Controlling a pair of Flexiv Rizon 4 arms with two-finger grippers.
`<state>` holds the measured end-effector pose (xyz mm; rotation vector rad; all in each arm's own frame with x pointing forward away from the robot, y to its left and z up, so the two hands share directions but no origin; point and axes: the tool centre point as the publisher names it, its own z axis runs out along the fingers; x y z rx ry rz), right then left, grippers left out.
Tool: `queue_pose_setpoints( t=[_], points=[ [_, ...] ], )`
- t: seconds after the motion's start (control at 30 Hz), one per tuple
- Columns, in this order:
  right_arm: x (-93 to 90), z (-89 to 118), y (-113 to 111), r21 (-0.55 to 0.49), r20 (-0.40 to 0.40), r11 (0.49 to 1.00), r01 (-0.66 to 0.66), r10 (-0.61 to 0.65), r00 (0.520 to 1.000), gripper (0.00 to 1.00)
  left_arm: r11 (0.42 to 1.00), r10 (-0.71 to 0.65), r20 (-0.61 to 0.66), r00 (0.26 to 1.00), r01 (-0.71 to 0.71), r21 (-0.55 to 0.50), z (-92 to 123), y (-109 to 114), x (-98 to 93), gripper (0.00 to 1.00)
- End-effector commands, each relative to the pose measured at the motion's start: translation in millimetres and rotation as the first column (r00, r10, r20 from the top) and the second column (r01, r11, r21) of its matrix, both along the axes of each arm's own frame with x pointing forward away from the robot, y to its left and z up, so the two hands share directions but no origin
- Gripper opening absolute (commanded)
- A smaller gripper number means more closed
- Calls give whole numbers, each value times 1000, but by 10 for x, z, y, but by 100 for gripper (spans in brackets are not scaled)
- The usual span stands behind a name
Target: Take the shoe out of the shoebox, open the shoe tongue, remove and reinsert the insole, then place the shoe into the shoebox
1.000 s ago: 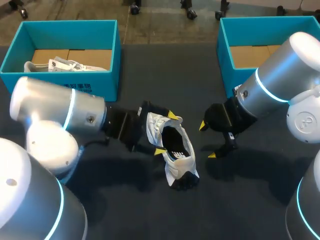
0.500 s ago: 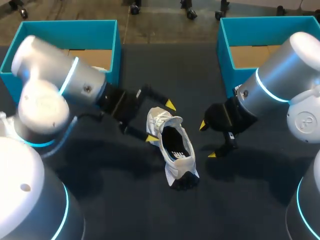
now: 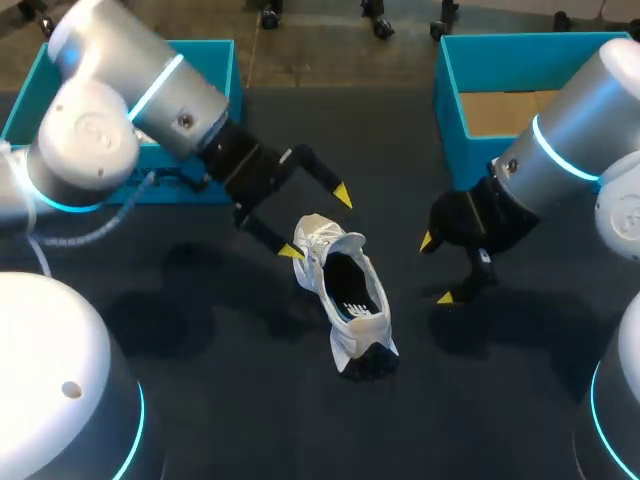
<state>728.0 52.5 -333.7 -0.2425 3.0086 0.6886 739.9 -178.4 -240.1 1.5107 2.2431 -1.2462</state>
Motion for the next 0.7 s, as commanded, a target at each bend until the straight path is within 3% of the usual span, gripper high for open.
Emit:
queue_pose_setpoints(
  t=[0.03, 0.17, 0.57, 0.7],
  points=[
    [31, 85, -105, 2, -12, 1000, 2, -2, 1000, 100, 987, -96, -85, 992, 106, 121, 132, 75, 51, 100],
    [66, 160, -176, -3, -19, 1000, 4, -4, 1000, 100, 987, -96, -85, 992, 106, 121, 132, 75, 51, 100],
    [233, 685, -566, -29, -2, 1000, 10, -11, 1000, 100, 987, -96, -85, 992, 106, 121, 132, 75, 51, 100],
    [269, 771, -630, -78, -8, 997, -17, 17, 1000, 100, 987, -96, -85, 992, 106, 121, 132, 75, 51, 100]
  ],
)
